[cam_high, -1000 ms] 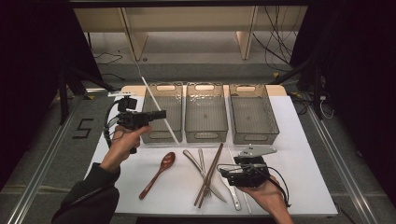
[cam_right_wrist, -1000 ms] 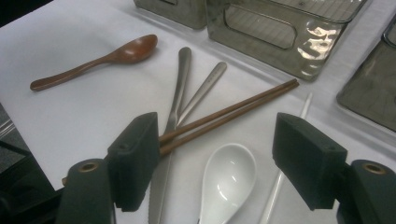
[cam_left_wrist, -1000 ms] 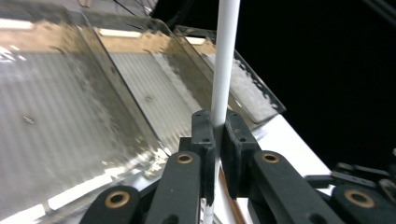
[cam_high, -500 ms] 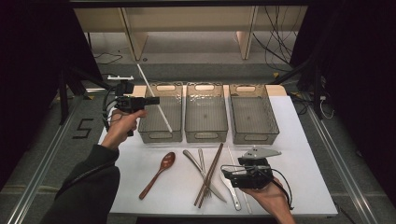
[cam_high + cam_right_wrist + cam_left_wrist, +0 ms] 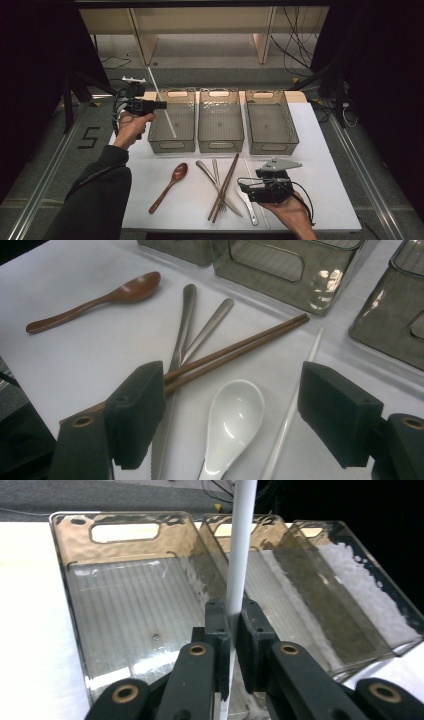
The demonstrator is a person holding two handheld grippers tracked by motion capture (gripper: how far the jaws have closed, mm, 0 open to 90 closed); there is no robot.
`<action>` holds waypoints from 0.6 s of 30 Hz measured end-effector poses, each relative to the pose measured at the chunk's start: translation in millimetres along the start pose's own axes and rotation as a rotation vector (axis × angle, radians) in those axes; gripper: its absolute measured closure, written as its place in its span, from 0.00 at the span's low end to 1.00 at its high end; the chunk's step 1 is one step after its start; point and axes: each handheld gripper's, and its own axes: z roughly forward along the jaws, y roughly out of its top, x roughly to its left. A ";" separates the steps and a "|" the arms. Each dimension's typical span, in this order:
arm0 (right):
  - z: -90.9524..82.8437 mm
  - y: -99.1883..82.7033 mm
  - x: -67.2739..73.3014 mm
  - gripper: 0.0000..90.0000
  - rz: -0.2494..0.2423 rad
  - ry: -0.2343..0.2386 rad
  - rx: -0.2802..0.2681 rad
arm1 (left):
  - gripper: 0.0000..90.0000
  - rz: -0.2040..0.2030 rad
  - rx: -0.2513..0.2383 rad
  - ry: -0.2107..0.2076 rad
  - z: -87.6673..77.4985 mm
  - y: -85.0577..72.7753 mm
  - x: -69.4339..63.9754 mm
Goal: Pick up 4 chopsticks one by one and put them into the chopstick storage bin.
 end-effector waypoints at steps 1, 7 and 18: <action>0.1 -0.1 -0.1 0.31 -0.002 0.001 0.001 | 0.93 -0.001 0.002 0.001 1.2 -0.7 0.4; 0.8 -0.6 -0.6 0.31 -0.001 -0.001 0.005 | 0.93 0.006 0.029 0.002 9.8 -5.5 1.0; 0.6 -0.8 -0.6 0.31 -0.003 -0.001 0.006 | 0.93 0.018 0.070 0.025 18.7 -6.9 2.9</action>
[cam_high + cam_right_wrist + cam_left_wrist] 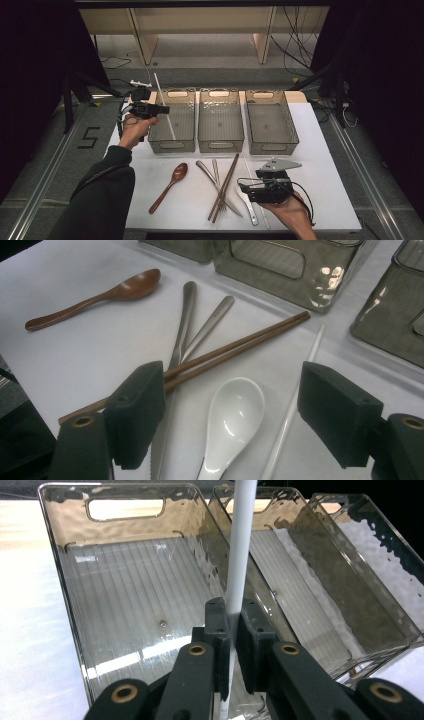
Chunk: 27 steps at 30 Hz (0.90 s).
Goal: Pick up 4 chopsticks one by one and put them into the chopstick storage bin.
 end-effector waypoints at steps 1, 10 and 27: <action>0.0 0.0 0.0 0.31 0.000 0.000 0.000 | 0.93 0.004 0.005 0.003 1.1 -0.7 0.0; 0.1 -0.1 -0.4 0.31 0.001 0.000 0.002 | 0.93 0.023 0.057 0.021 13.1 -6.0 1.0; -1.0 -0.5 -1.8 0.31 0.004 -0.005 0.002 | 0.53 -0.002 0.058 0.039 16.0 -7.1 0.1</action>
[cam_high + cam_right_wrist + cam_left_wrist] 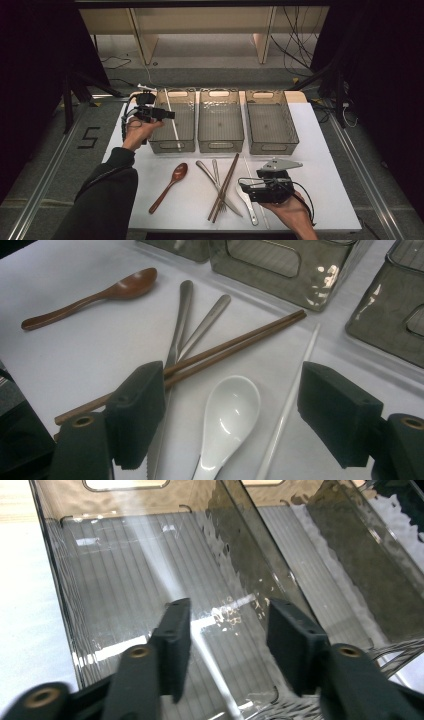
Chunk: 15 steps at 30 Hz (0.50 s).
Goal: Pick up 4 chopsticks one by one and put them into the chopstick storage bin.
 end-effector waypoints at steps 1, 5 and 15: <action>-0.3 0.0 -0.9 0.31 0.001 -0.002 0.002 | 0.48 0.006 -0.002 0.004 -1.2 -0.1 -0.5; -0.6 0.0 -0.8 0.31 0.001 -0.003 0.003 | 0.46 0.021 -0.013 -0.002 -4.7 -0.3 -0.7; -1.9 0.4 -4.3 0.31 0.011 -0.021 0.013 | 0.35 0.030 -0.080 -0.064 -30.1 -6.8 -12.4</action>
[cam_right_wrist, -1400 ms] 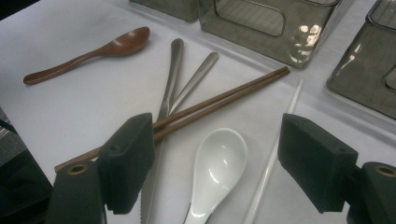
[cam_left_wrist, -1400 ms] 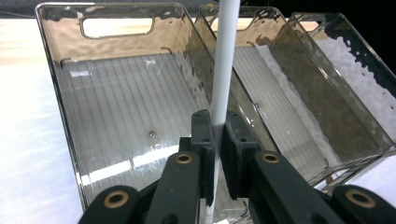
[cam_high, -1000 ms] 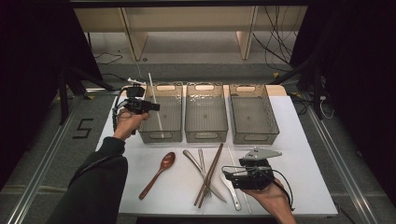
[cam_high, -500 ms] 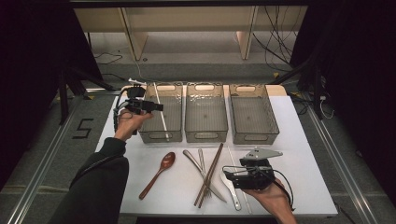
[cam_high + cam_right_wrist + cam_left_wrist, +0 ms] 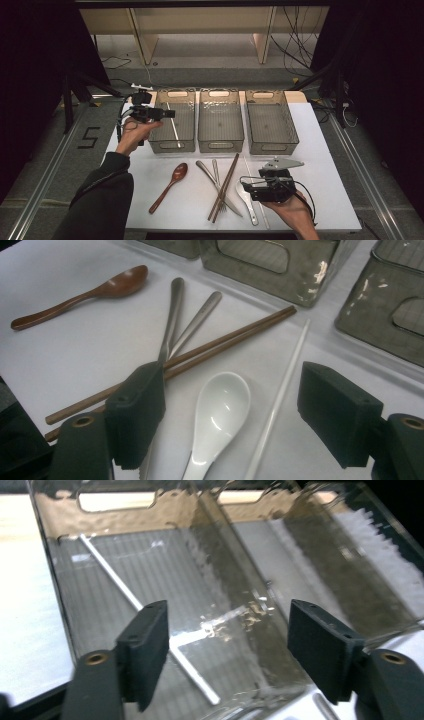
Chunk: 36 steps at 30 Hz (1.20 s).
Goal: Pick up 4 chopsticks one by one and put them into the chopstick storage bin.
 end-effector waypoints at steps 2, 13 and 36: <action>-0.2 -0.2 -1.5 0.31 0.008 -0.010 0.012 | 0.32 -0.005 -0.024 -0.028 -7.6 -4.0 -4.7; 8.1 -6.0 -9.7 0.36 0.040 -0.089 0.184 | 0.25 0.013 -0.055 -0.125 -44.2 -48.7 -26.8; 21.9 -15.7 -8.9 0.51 0.019 -0.124 0.402 | 0.22 0.004 -0.015 -0.124 -49.7 -113.9 -34.6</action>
